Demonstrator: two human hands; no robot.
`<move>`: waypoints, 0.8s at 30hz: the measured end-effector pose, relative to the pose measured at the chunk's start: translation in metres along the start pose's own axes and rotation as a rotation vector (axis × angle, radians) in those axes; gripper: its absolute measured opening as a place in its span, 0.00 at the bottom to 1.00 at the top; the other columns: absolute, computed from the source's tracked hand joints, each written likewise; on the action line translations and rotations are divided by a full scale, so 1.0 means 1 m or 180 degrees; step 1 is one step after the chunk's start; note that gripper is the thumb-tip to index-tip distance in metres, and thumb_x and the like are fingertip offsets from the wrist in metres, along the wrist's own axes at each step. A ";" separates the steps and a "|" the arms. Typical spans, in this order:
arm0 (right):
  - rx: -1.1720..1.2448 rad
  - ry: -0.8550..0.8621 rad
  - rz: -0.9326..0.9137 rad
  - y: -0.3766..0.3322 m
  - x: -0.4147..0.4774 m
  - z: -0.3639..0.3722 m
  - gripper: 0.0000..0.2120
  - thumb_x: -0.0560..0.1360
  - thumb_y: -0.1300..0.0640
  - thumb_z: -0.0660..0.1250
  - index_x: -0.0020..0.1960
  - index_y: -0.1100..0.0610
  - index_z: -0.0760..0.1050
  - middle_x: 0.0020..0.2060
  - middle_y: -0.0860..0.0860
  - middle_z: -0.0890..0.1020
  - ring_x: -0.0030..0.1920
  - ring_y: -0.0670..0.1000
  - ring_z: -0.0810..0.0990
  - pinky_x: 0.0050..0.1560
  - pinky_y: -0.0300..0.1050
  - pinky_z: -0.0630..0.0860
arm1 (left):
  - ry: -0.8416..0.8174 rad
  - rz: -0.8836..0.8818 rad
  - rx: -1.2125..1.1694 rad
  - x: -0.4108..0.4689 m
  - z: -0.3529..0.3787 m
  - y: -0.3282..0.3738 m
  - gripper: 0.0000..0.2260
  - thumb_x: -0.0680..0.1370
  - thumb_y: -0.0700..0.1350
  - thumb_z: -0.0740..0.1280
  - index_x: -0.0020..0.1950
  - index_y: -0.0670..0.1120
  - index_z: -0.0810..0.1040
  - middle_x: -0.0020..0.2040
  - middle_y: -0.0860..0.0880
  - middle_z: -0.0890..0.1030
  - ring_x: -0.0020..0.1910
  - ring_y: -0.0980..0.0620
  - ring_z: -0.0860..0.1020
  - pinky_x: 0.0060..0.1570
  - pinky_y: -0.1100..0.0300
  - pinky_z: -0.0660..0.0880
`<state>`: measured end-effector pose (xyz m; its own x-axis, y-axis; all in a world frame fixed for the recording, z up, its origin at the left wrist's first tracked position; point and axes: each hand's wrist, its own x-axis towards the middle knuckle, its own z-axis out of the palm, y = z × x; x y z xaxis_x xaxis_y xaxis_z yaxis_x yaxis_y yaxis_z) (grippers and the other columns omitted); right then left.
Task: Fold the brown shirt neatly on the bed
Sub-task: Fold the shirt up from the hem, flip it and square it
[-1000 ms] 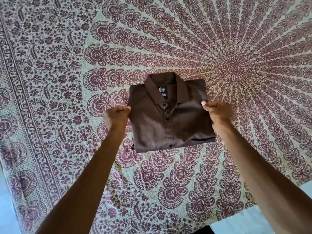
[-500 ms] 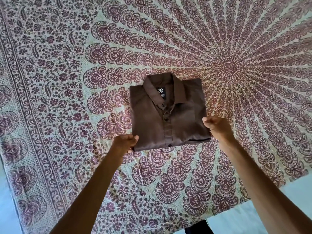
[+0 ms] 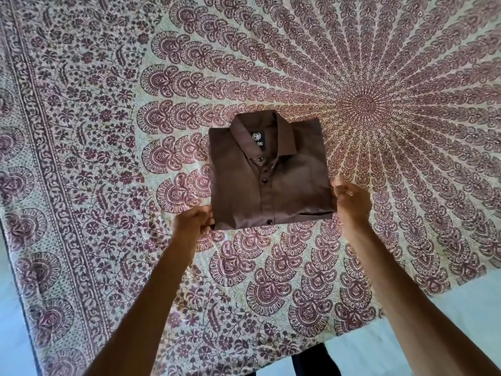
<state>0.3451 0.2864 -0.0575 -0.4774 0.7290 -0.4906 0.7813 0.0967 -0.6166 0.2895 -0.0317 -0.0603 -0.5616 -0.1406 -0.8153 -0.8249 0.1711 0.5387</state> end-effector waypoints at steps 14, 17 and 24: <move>0.0084 0.0137 -0.0160 0.000 -0.017 0.009 0.08 0.76 0.58 0.69 0.48 0.63 0.83 0.44 0.59 0.85 0.40 0.50 0.77 0.41 0.41 0.78 | -0.0085 0.0390 0.0482 0.002 0.014 0.008 0.12 0.76 0.43 0.70 0.56 0.39 0.81 0.41 0.43 0.81 0.38 0.48 0.80 0.38 0.61 0.79; 0.0008 0.0324 -0.0196 0.000 -0.015 0.008 0.11 0.76 0.55 0.69 0.51 0.63 0.83 0.45 0.59 0.85 0.40 0.51 0.77 0.28 0.24 0.66 | 0.0850 0.1086 0.1293 -0.003 0.008 0.003 0.09 0.77 0.45 0.69 0.49 0.41 0.83 0.39 0.46 0.82 0.30 0.54 0.77 0.29 0.64 0.72; -0.0108 0.0359 -0.0284 0.003 -0.016 0.010 0.11 0.77 0.56 0.67 0.51 0.64 0.82 0.42 0.58 0.83 0.40 0.50 0.76 0.27 0.25 0.65 | 0.0886 0.1425 0.1186 -0.012 0.011 -0.010 0.08 0.81 0.42 0.62 0.45 0.41 0.77 0.36 0.50 0.78 0.28 0.55 0.74 0.24 0.69 0.68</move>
<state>0.3512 0.2684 -0.0579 -0.4988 0.7879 -0.3612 0.7518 0.1860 -0.6326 0.3054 -0.0213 -0.0582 -0.8831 -0.2163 -0.4163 -0.4577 0.5921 0.6633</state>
